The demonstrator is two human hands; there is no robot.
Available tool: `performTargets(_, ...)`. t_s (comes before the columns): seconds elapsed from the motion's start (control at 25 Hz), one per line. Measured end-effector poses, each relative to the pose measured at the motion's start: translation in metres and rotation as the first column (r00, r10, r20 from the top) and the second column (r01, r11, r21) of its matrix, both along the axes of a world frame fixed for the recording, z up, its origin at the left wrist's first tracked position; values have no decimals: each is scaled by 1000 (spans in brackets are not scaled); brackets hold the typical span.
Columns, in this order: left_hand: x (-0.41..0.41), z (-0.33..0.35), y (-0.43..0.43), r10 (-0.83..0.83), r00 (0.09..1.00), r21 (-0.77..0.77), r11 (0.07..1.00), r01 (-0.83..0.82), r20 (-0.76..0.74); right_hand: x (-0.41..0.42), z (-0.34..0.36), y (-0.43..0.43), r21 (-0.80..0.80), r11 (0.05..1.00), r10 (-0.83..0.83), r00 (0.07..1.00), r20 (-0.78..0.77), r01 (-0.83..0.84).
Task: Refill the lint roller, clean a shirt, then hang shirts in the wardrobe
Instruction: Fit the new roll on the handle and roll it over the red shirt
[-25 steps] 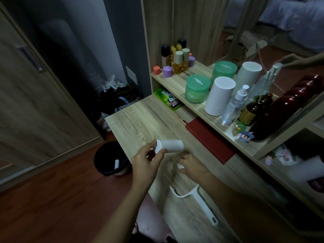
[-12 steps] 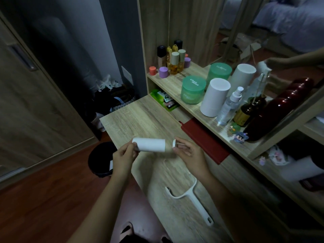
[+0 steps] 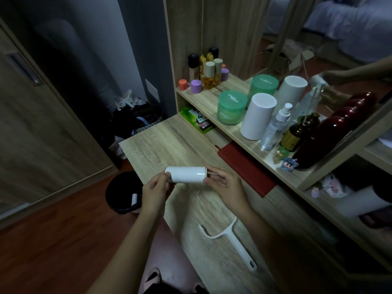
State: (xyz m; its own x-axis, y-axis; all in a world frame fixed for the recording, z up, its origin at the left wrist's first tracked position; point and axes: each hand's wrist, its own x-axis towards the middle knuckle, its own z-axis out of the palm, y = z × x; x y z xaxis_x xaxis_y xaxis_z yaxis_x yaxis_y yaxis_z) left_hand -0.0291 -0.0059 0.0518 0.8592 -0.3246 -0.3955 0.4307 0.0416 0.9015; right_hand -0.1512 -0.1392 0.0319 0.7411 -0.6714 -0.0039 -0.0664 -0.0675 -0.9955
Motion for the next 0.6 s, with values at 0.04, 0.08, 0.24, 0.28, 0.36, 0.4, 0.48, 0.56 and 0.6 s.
performTargets(0.04, -1, 0, 0, -4, 1000, -13, 1000, 4, -8, 0, 1, 1, -13, 1000, 6, 1000, -2, -6)
performTargets(0.08, -1, 0, 0, -9, 1000, -25, 1000, 8, -13, 0, 2, 1, -25, 1000, 13, 1000, -5, -13)
performTargets(0.24, -7, 3, -2, -18, 999, -58, 998, 16, -44, 2, 6, 0, -99, 995, 19, 999, -42, -23)
performTargets(0.28, -7, 3, -2, -15, 999, -62, 998, 12, -49, 3, 6, 0, -126, 992, 20, 998, -58, -27)
performTargets(0.36, -7, 2, -1, -14, 998, -47, 999, 11, -57, 5, 5, 1, -226, 973, 24, 995, -102, -46)
performTargets(0.4, -7, 1, -1, -19, 998, -37, 999, 16, -65, 6, 5, 1, -287, 956, 22, 992, -125, -58)
performTargets(0.48, -7, 0, -4, -28, 994, -25, 999, 26, -104, 8, 7, 4, -374, 925, 7, 989, -145, -61)
performTargets(0.56, -8, 3, -10, -34, 988, -29, 999, 30, -151, 11, 10, 8, -416, 909, -27, 991, -131, -30)
performTargets(0.6, -9, 5, -14, -34, 985, -33, 999, 29, -168, 12, 11, 10, -412, 911, -41, 993, -111, -8)
